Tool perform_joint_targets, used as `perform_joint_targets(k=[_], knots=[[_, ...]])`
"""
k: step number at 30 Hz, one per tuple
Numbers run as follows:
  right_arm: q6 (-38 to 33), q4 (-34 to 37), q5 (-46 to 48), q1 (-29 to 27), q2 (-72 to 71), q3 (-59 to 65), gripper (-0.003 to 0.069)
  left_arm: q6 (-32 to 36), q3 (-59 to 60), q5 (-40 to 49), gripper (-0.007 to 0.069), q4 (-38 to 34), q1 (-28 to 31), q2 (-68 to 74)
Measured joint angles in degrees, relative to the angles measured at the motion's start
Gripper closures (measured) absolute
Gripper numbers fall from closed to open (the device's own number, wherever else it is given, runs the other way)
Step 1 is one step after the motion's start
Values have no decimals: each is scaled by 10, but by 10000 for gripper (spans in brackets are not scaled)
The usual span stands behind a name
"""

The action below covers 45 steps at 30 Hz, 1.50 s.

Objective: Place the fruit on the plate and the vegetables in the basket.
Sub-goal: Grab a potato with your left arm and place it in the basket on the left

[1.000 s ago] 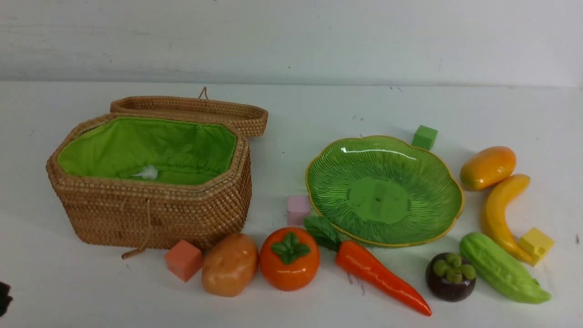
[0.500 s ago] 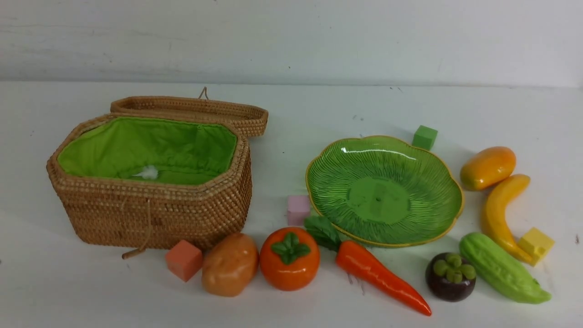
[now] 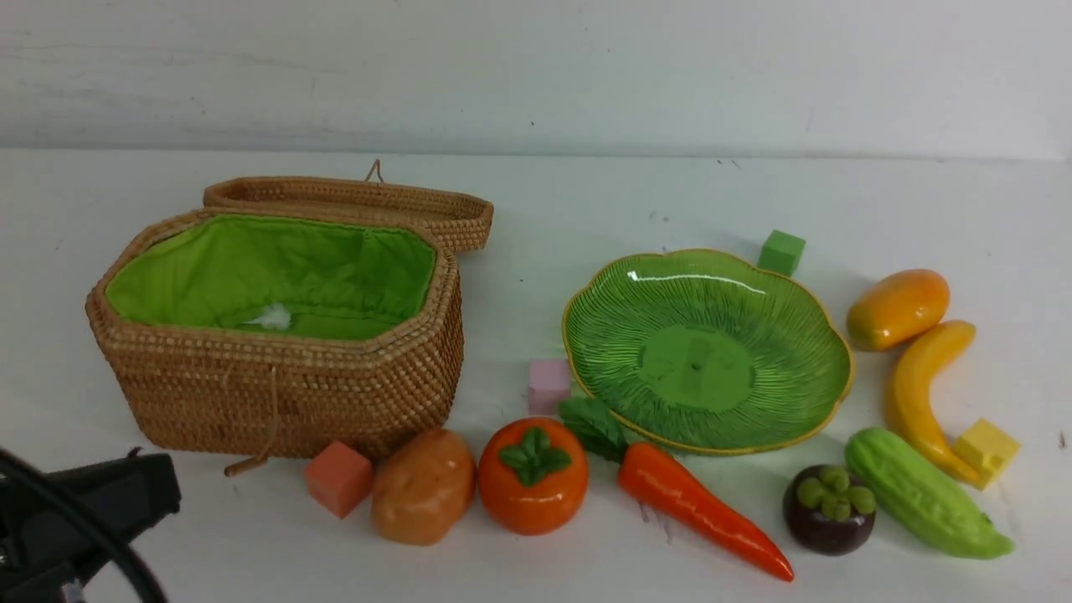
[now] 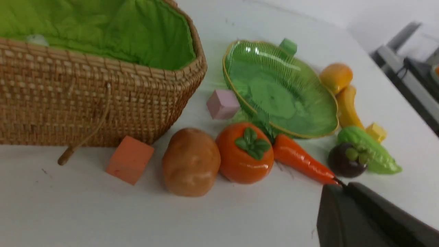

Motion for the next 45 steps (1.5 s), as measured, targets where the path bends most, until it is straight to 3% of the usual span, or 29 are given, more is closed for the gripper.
perform_joint_targets(k=[1, 4, 5, 6, 12, 18, 25, 32, 35, 36, 37, 38, 39, 42, 43, 45], knots=[[-11, 0, 17, 7, 13, -25, 539, 3, -4, 6, 638, 1, 0, 5], [-107, -1, 185, 46, 104, -178, 616, 18, -37, 51, 638, 4, 0, 50], [-115, -1, 195, 48, 110, -187, 623, 20, -41, 53, 638, 5, 0, 54], [-140, -1, 276, 62, 159, -265, 641, 28, -56, 65, 638, 11, -4, 69], [-190, -3, 451, 82, 264, -439, 647, 11, -126, 117, 638, 76, -90, 121], [-217, -2, 482, 136, 277, -505, 645, -69, -193, 170, 638, 174, -176, 203], [-225, -2, 496, 145, 276, -512, 636, -157, -241, 178, 638, 269, -273, 347], [-239, -2, 505, 145, 276, -512, 629, -221, -286, 152, 612, 357, -298, 454], [-242, -2, 505, 145, 276, -512, 622, -225, -291, 107, 454, 379, -296, 511], [-242, -2, 505, 145, 276, -512, 622, -225, -291, 105, 454, 380, -295, 511], [-247, -2, 506, 145, 276, -512, 620, -225, -292, 90, 361, 383, -294, 533], [-249, -2, 506, 145, 276, -512, 620, -225, -292, 86, 349, 384, -294, 536], [-252, -2, 506, 145, 276, -512, 617, -230, -292, 69, 240, 397, -293, 559], [-255, -2, 507, 145, 276, -512, 615, -254, -292, 39, 79, 429, -293, 593], [-255, -2, 507, 145, 276, -512, 615, -254, -292, 38, 79, 431, -293, 593], [-257, -2, 507, 145, 276, -512, 612, -289, -292, 22, -10, 466, -293, 618]])
